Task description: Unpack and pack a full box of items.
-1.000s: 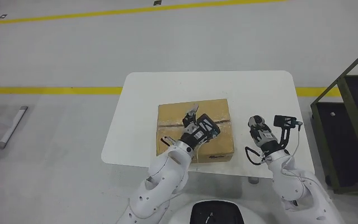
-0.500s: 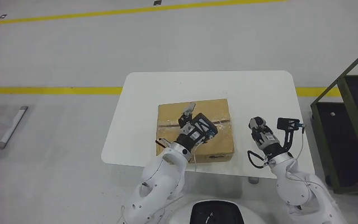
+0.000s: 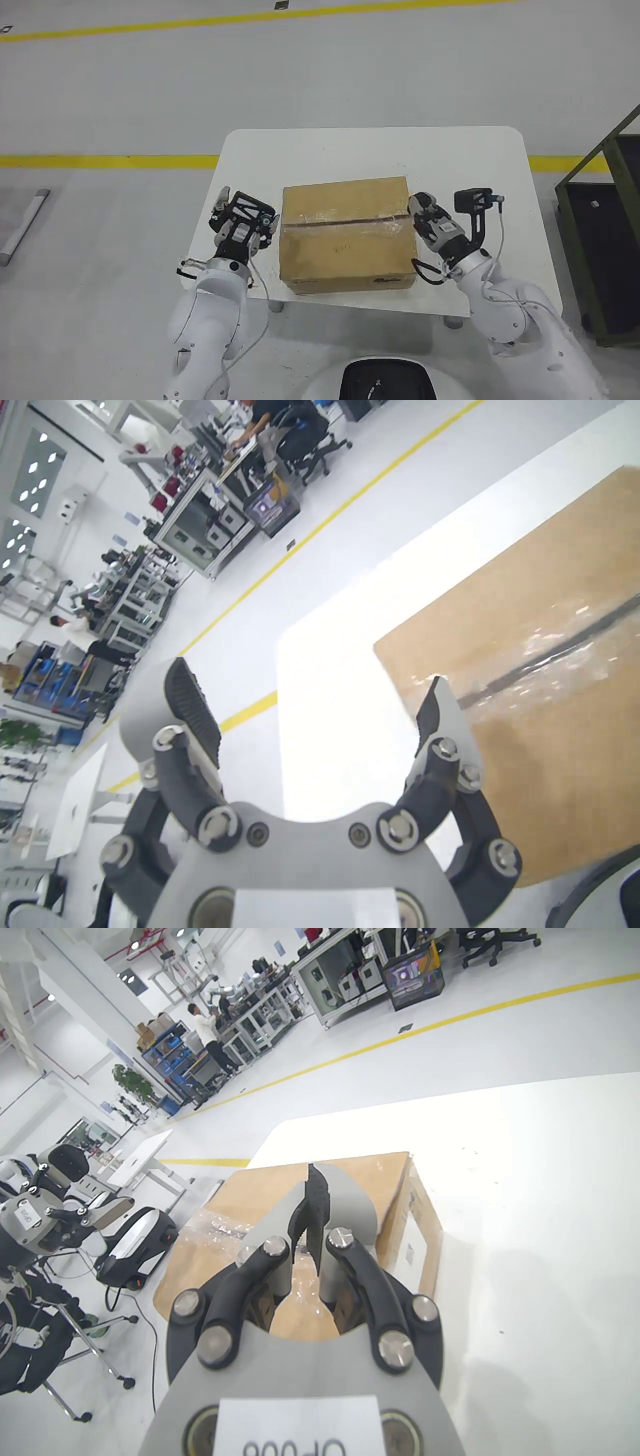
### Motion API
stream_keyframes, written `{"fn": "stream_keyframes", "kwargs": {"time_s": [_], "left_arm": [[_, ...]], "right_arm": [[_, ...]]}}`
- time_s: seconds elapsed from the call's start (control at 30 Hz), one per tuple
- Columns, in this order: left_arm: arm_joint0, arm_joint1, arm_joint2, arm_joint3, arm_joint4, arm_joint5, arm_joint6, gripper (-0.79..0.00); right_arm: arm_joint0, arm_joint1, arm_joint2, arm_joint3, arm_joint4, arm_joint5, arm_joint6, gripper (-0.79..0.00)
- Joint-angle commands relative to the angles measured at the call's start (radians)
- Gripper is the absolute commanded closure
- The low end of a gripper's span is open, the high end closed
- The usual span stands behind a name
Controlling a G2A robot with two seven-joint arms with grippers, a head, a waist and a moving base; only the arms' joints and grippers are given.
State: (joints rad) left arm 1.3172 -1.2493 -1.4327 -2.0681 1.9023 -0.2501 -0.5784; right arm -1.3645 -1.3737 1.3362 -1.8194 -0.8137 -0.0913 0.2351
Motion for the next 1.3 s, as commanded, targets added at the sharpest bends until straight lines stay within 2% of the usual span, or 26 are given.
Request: {"fn": "stream_keyframes", "kwargs": {"time_s": [0.0, 0.27, 0.4, 0.5, 0.73, 0.9, 0.97, 1.27], "left_arm": [[0.023, 0.004, -0.055, 0.007, 0.003, -0.007, -0.013, -0.785], [0.097, 0.018, -0.187, -0.008, -0.017, -0.093, -0.006, -0.785], [0.103, 0.020, -0.195, -0.013, -0.013, -0.117, -0.008, -0.785], [0.103, 0.020, -0.195, -0.013, -0.013, -0.117, -0.008, -0.785], [0.103, 0.020, -0.195, -0.013, -0.013, -0.117, -0.008, -0.785], [0.103, 0.020, -0.195, -0.013, -0.013, -0.117, -0.008, -0.785], [0.103, 0.020, -0.195, -0.013, -0.013, -0.117, -0.008, -0.785], [0.103, 0.020, -0.195, -0.013, -0.013, -0.117, -0.008, -0.785]], "right_arm": [[0.028, 0.000, -0.015, 0.017, -0.004, -0.004, 0.025, 0.000], [0.028, 0.000, -0.015, 0.017, -0.004, -0.004, 0.025, 0.000], [0.048, -0.002, -0.054, 0.000, -0.031, -0.010, 0.050, 0.000], [0.108, -0.014, -0.134, 0.024, -0.027, 0.022, 0.056, 0.000], [0.346, -0.081, -0.388, 0.237, 0.006, 0.140, -0.014, 0.000], [0.483, -0.132, -0.505, 0.386, 0.044, 0.146, -0.073, 0.000], [0.526, -0.149, -0.545, 0.435, 0.045, 0.118, -0.089, 0.000], [0.605, -0.207, -0.628, 0.645, 0.087, 0.101, -0.115, 0.000]]}}
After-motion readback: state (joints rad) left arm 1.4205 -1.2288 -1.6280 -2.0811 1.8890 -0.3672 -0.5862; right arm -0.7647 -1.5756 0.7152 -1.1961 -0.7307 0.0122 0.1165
